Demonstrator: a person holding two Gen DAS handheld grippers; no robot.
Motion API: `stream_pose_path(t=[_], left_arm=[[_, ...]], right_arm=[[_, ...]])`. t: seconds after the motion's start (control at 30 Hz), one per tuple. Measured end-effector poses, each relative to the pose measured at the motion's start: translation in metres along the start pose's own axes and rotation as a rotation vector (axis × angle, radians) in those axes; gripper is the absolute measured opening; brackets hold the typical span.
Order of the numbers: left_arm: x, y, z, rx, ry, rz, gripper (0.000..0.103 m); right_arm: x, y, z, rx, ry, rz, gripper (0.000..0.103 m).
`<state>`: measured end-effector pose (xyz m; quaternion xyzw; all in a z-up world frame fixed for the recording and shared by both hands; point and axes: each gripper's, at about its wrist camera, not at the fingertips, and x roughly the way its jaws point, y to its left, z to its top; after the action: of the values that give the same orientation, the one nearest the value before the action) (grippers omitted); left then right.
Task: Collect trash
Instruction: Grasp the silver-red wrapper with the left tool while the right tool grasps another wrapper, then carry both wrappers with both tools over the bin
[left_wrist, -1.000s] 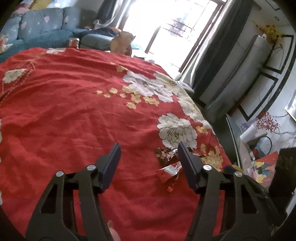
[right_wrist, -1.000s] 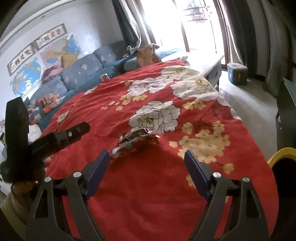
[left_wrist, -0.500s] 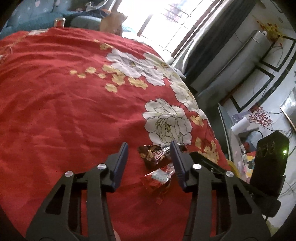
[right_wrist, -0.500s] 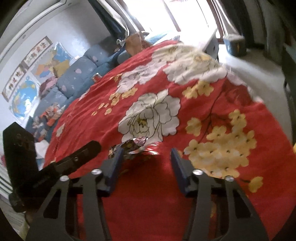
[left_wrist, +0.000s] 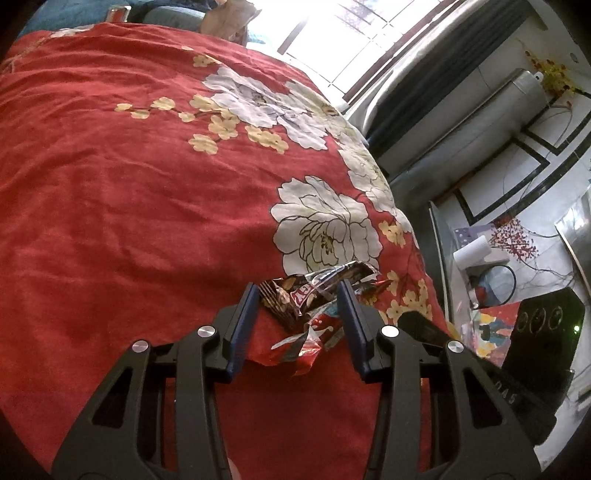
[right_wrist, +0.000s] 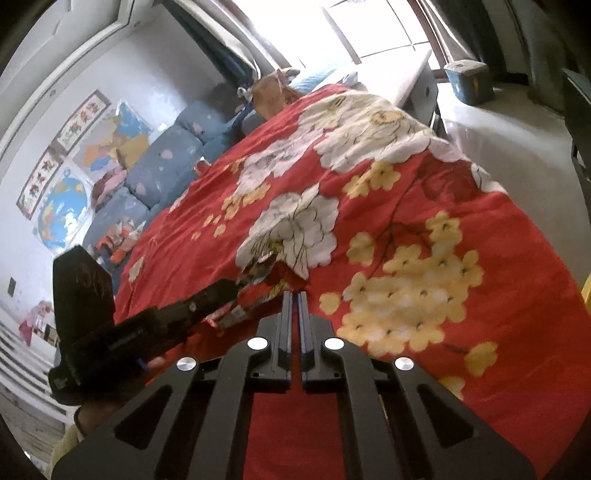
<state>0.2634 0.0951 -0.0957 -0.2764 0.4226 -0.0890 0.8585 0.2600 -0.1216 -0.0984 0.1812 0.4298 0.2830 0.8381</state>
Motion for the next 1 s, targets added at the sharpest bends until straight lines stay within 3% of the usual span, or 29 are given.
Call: stream_pose_path(t=[0.07, 0.3, 0.4, 0.43, 0.5, 0.53, 0.57, 0.77, 1.0], left_arm=[[0.001, 0.004, 0.002, -0.029, 0.002, -0.010, 0.037], [0.008, 0.006, 0.012, -0.062, 0.020, -0.026, 0.036], [0.011, 0.007, 0.011, -0.058, 0.036, -0.012, 0.010], [0.012, 0.008, 0.010, -0.064, 0.040, -0.020, 0.010], [0.010, 0.013, 0.009, -0.082, 0.038, -0.043, 0.009], [0.010, 0.014, 0.008, -0.090, 0.039, -0.050, 0.009], [0.009, 0.016, 0.008, -0.095, 0.041, -0.053, 0.008], [0.004, 0.013, 0.007, -0.084, 0.050, -0.071, 0.008], [0.000, -0.006, 0.000, -0.031, 0.044, -0.074, 0.004]], right_arm=[[0.002, -0.003, 0.003, -0.008, 0.004, -0.004, 0.030], [0.020, 0.008, 0.011, -0.117, 0.039, -0.002, 0.044], [0.030, 0.013, 0.014, -0.159, 0.060, 0.002, 0.044], [0.032, 0.015, 0.015, -0.170, 0.063, 0.008, 0.044], [0.036, 0.018, 0.015, -0.197, 0.078, 0.019, 0.040], [0.037, 0.021, 0.014, -0.210, 0.094, 0.026, 0.026], [0.036, 0.022, 0.012, -0.218, 0.100, 0.021, 0.020], [0.021, 0.025, -0.004, -0.238, 0.116, 0.004, 0.016], [-0.019, 0.010, -0.022, -0.210, 0.062, -0.034, 0.011]])
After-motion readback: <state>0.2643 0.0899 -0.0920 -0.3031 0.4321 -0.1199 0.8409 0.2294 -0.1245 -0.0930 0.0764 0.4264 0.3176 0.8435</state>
